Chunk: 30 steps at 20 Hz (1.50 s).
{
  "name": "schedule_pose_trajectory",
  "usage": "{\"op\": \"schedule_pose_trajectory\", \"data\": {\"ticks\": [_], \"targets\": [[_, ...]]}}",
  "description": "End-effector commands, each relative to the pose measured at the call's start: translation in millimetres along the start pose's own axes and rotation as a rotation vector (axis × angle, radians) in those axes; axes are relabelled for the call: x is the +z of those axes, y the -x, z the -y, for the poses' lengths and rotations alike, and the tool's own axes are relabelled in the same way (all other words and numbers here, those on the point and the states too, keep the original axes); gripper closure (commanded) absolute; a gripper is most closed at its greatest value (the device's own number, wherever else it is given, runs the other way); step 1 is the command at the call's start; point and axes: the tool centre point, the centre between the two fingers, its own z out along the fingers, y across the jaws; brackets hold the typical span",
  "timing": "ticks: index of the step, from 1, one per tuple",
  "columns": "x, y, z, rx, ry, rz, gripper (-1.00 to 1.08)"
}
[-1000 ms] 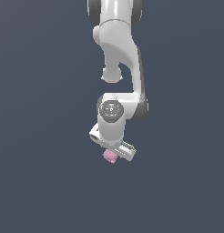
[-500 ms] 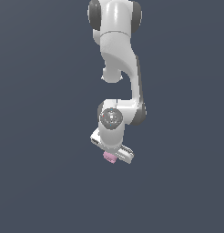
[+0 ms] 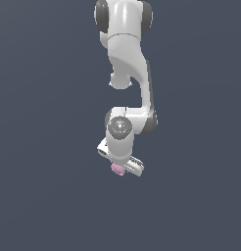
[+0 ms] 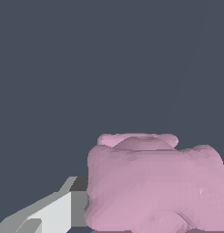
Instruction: Pick up the object and move it to a goal position.
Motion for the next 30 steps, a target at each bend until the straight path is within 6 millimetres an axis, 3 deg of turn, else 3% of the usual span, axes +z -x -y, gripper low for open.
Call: {"op": "schedule_pose_trajectory", "data": {"ticks": [1,6,11,15,21,25,30], "targets": [[0,0,0,0.000,0.000,0.000,1.08],[-18,-14,-3,0.015,-0.015,-0.027,1.08],[-71,-52,-14,0.060,-0.058,-0.106,1.08],[-140,-92,-33,0.115,-0.110,-0.203,1.08],[-273,-145,-84,0.219,-0.210,-0.384,1.08],[-346,-160,-119,0.275,-0.264,-0.482,1.08],[-405,-166,-151,0.321,-0.309,-0.562,1.08]]}}
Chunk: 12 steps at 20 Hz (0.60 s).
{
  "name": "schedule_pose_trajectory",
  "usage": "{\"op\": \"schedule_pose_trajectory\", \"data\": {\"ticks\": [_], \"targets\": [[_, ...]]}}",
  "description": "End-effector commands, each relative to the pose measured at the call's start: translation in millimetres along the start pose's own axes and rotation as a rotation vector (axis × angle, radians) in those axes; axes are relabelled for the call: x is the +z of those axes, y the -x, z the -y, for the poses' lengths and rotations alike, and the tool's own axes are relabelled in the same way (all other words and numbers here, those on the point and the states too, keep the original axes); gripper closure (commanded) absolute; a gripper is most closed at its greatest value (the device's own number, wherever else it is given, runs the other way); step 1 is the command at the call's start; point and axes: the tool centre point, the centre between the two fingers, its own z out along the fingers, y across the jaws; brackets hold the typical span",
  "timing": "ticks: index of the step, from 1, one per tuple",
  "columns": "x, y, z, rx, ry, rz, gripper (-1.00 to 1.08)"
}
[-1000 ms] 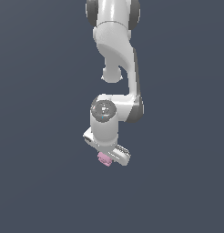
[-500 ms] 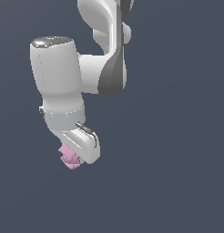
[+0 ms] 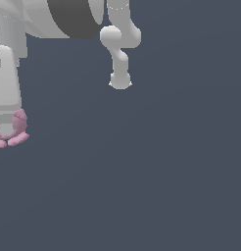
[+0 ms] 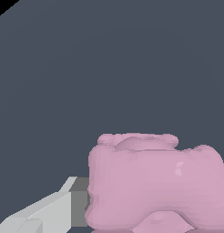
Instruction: Pick up the object and move it to a goal position.
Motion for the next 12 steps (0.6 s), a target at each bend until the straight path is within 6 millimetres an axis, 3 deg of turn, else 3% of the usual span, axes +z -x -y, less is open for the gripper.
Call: {"op": "schedule_pose_trajectory", "data": {"ticks": [1,6,12], "targets": [[-21,-16,-3,0.019,-0.019,-0.032,1.08],[-42,-32,-8,0.038,-0.037,-0.063,1.08],[-39,-29,-8,0.036,-0.034,-0.058,1.08]]}}
